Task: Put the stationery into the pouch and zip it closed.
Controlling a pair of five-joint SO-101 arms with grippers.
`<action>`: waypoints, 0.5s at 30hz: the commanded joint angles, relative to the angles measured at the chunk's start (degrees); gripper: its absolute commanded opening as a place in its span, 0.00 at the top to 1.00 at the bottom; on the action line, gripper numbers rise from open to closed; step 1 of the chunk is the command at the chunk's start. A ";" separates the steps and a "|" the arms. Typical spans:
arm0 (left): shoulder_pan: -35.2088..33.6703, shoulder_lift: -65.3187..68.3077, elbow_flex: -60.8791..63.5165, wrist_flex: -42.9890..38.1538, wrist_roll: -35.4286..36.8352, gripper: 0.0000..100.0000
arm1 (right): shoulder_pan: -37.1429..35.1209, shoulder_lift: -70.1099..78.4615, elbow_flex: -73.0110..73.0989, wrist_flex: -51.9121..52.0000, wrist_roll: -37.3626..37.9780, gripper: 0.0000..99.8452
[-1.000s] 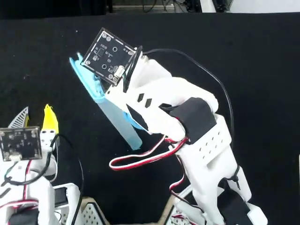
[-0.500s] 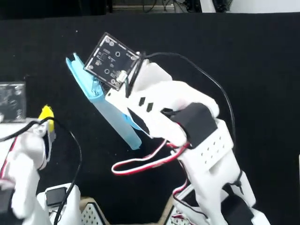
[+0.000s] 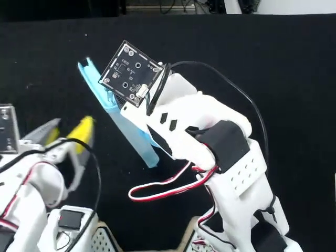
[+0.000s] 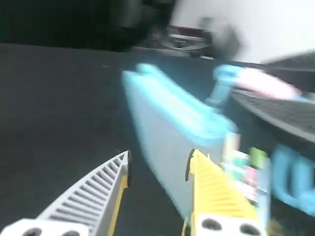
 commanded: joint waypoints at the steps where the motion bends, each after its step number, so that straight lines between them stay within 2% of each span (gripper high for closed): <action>1: 7.52 1.23 -0.57 -1.05 2.64 0.79 | -0.35 -2.51 -0.40 -1.32 0.09 0.99; 8: 2.86 1.76 2.51 -6.95 2.55 0.79 | -0.35 -2.51 -0.40 -1.32 0.09 0.99; 15: 2.33 1.23 9.71 -10.81 3.87 0.79 | -0.35 -2.51 -0.40 -1.32 0.09 0.99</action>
